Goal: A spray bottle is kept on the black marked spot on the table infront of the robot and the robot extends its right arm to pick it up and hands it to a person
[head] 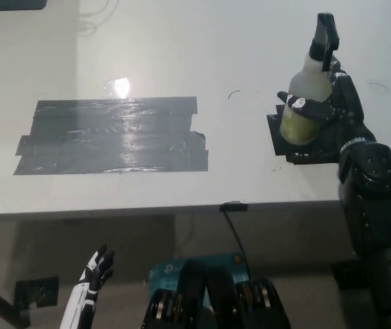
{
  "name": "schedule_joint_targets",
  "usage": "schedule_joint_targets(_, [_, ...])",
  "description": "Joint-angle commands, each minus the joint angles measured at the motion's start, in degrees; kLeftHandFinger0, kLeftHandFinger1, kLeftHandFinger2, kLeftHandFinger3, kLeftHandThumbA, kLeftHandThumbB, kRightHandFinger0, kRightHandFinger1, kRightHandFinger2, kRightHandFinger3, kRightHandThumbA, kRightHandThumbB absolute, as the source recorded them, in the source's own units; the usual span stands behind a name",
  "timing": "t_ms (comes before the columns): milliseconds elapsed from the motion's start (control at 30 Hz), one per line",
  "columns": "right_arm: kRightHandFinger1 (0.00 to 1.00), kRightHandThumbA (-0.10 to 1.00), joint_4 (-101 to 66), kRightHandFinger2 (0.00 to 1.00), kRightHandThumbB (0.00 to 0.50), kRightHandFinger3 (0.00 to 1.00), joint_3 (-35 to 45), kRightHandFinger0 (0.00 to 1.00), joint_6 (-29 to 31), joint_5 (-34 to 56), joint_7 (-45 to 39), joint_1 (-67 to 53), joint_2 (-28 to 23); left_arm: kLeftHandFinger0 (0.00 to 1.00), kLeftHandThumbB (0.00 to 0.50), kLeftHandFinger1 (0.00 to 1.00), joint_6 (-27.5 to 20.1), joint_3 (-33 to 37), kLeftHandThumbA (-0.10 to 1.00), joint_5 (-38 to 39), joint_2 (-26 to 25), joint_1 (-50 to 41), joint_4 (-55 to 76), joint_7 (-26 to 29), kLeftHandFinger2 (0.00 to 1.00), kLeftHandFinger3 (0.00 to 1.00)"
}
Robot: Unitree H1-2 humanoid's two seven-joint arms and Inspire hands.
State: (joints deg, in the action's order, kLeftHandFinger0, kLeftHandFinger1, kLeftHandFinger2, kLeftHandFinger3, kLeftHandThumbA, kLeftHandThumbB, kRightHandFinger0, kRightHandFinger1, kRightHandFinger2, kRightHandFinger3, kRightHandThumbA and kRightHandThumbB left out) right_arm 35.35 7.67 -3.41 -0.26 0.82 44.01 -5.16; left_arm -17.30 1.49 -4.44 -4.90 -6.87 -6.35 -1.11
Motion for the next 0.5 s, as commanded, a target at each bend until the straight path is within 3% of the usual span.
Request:
schedule_joint_targets(0, [1.00, 0.86, 2.4, 1.00, 0.393, 1.00, 0.7, 1.00, 1.3, 2.6, -0.2, 4.8, 0.3, 1.00, 0.370, 1.00, -2.6, 0.1, 1.00, -0.1, -0.5, 0.4, 1.6, -0.3, 1.00, 1.00])
schedule_joint_targets(200, [1.00, 0.82, 6.4, 1.00, 0.415, 1.00, 0.5, 1.00, 4.5, 2.6, 0.3, 6.6, 0.3, 1.00, 0.354, 1.00, -3.1, 0.2, 1.00, 0.2, -0.6, 0.5, 1.5, -0.5, 1.00, 1.00])
schedule_joint_targets(233, [1.00, 0.74, 7.2, 1.00, 0.429, 1.00, 0.6, 1.00, 4.3, 2.7, 0.6, 7.0, 0.5, 1.00, 0.355, 1.00, -2.6, 0.1, 1.00, 0.1, -0.5, 0.4, 1.8, -0.4, 1.00, 1.00])
schedule_joint_targets(300, [1.00, 0.63, 8.3, 1.00, 0.399, 1.00, 0.5, 1.00, 4.2, 2.9, 0.4, 7.5, 0.5, 1.00, 0.361, 1.00, -2.6, 0.2, 1.00, 0.2, -0.6, 0.7, 1.5, -0.6, 1.00, 1.00])
schedule_joint_targets(467, [1.00, 0.52, 7.2, 1.00, 0.434, 1.00, -1.8, 1.00, 0.7, 0.8, 0.1, 6.7, 0.2, 1.00, 0.369, 1.00, -1.7, 0.1, 1.00, 0.4, -0.6, 0.7, 2.3, -0.7, 1.00, 1.00])
